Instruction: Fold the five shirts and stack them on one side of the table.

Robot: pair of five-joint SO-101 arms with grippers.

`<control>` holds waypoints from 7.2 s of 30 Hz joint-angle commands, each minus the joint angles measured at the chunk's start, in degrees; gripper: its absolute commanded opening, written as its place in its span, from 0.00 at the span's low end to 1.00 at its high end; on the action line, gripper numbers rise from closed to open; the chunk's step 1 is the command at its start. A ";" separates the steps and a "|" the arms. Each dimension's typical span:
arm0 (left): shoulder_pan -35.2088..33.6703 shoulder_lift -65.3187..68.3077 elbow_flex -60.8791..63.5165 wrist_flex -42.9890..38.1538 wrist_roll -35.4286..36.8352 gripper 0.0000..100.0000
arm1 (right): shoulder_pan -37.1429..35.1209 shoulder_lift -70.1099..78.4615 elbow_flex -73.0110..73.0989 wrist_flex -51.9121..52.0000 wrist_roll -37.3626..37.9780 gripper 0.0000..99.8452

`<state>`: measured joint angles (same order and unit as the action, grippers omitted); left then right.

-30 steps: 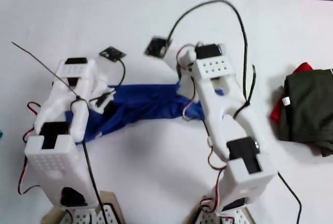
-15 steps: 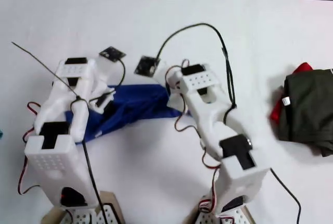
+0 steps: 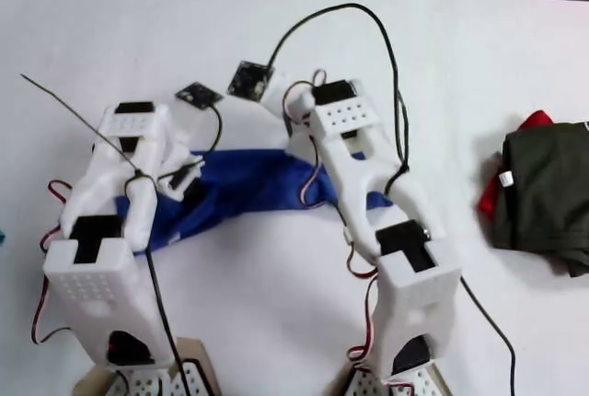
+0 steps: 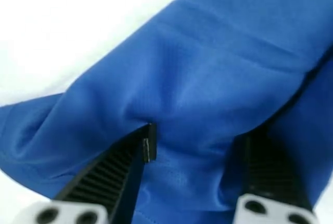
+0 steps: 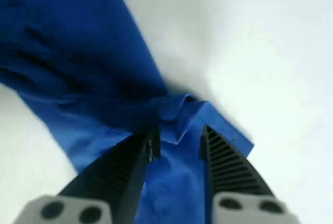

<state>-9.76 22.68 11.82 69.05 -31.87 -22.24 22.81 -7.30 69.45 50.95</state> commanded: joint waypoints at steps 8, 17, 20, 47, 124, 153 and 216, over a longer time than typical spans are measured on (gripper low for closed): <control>0.26 1.14 0.04 0.79 -0.53 0.29 | 0.66 -22.20 7.74 9.71 -1.49 0.22; 0.26 1.14 0.04 0.79 -0.53 0.29 | 1.01 -25.27 30.42 -2.59 -1.41 0.29; 0.26 1.14 0.13 0.79 -0.53 0.29 | 1.63 -25.19 34.02 -8.04 0.18 0.29; 0.26 1.14 0.13 0.79 -0.53 0.29 | 11.38 -15.08 26.55 -2.59 2.73 0.02; 0.26 1.14 0.13 0.79 -0.62 0.29 | 6.29 -1.80 15.56 -2.59 0.44 0.23; 0.26 1.14 0.13 0.79 -0.62 0.29 | 9.98 20.35 -31.47 5.85 8.26 0.02; 0.26 1.14 0.04 0.79 -0.62 0.29 | 4.62 26.51 -24.18 23.43 2.02 0.04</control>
<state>-9.76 22.68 11.82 69.05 -31.87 -17.67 49.89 -33.58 93.10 52.62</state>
